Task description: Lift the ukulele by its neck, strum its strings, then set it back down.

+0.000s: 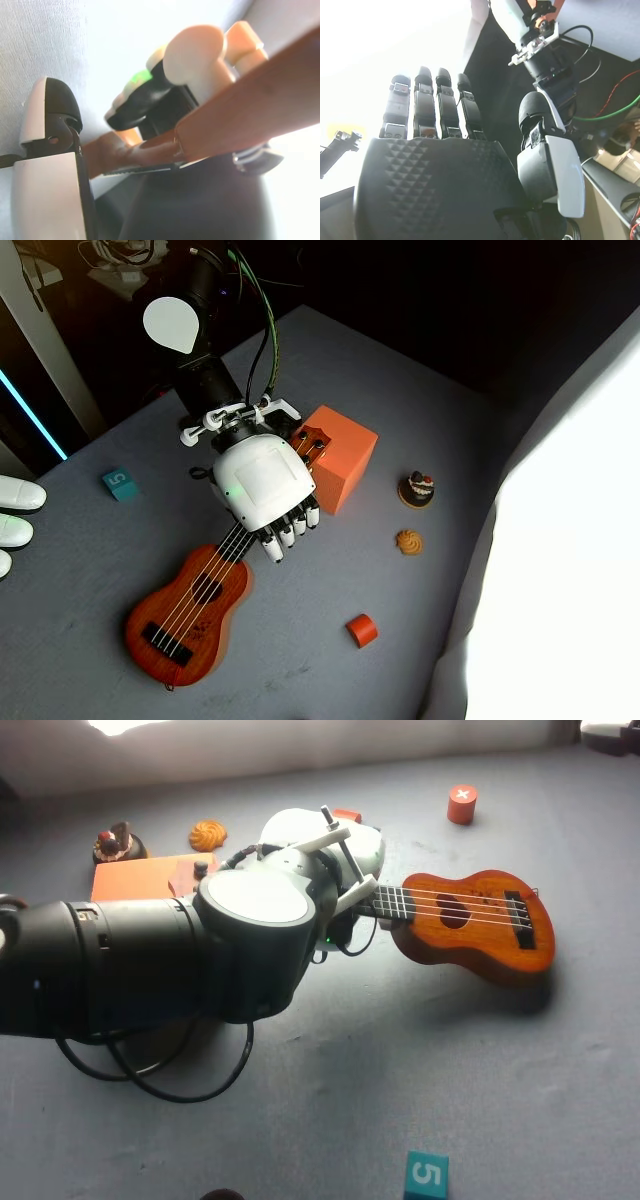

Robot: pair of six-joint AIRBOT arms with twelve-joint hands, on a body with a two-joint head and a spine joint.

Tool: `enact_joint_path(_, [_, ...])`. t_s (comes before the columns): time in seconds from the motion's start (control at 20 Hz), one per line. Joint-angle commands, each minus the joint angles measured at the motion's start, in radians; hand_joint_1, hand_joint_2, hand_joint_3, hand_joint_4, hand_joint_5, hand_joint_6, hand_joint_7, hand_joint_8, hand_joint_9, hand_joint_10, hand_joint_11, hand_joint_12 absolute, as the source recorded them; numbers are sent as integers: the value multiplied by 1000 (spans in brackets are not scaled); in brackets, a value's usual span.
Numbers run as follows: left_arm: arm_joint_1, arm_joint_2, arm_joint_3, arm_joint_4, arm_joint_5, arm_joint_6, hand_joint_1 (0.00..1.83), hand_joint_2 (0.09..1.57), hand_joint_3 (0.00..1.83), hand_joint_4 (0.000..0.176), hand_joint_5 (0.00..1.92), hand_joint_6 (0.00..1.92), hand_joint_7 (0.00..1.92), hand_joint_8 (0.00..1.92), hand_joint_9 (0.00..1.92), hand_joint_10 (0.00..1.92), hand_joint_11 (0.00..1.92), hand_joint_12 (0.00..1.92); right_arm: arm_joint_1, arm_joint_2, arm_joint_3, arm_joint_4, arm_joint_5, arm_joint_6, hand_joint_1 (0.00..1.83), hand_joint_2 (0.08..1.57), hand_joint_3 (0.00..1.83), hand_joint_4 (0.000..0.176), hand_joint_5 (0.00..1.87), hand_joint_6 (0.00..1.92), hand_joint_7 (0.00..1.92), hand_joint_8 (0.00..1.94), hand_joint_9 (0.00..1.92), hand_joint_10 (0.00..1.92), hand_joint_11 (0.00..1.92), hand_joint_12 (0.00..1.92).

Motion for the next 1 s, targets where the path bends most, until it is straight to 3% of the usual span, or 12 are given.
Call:
enact_joint_path(0.0, [-22,10,-5,54,19,7,1433,1172,6,0,1261,1921,1392,1921,1504,1921,1517,1921,10,4,0,21,108,-2,119,1295,0,0,108,91,102,5,61,86,0,0])
enact_joint_path(0.2, [-47,31,-19,19,13,7,1615,1186,8,5,1226,1921,1340,1921,1442,1921,1494,1921,27,-4,1,21,26,15,154,1286,0,0,119,95,125,11,94,104,0,0])
enact_joint_path(0.4, [-81,69,-48,-43,6,13,1611,1186,7,28,1205,1921,1325,1921,1417,1921,1457,1921,25,-36,10,21,-15,48,180,1278,0,0,128,98,123,8,101,111,0,0])
enact_joint_path(0.5, [-102,91,-67,-80,1,27,1617,1200,13,31,1247,1921,1322,1921,1407,1921,1460,1921,17,-48,25,21,-15,85,118,1281,0,0,104,87,112,9,88,107,0,0])
enact_joint_path(0.6, [-119,108,-82,-101,0,28,1591,1212,18,29,1275,1921,1337,1921,1414,1921,1458,1921,18,-62,52,-39,-10,204,137,1282,0,0,109,88,121,10,88,108,1,0])
enact_joint_path(0.65, [-134,121,-92,-122,-14,42,1578,1196,10,31,1225,1921,1318,1921,1409,1921,1456,1921,18,-73,80,-180,15,364,110,1286,0,0,110,87,127,11,93,111,20,12])
enact_joint_path(0.8, [-170,153,-118,-161,-42,70,1560,1192,7,36,1198,1921,1293,1921,1389,1921,1431,1921,18,-82,102,-312,46,467,74,1287,0,0,99,80,111,2,67,101,7,20])
enact_joint_path(0.85, [-180,167,-129,-172,-53,80,1593,1192,6,40,1205,1921,1282,1921,1381,1921,1417,1921,18,-89,111,-355,62,517,69,1286,0,0,106,65,128,2,71,98,0,185])
enact_joint_path(0.95, [-198,197,-150,-184,-77,98,1609,1175,0,42,1227,1921,1292,1921,1389,1921,1426,1921,19,-109,124,-414,69,544,81,1288,1,0,93,57,122,0,60,92,0,201])
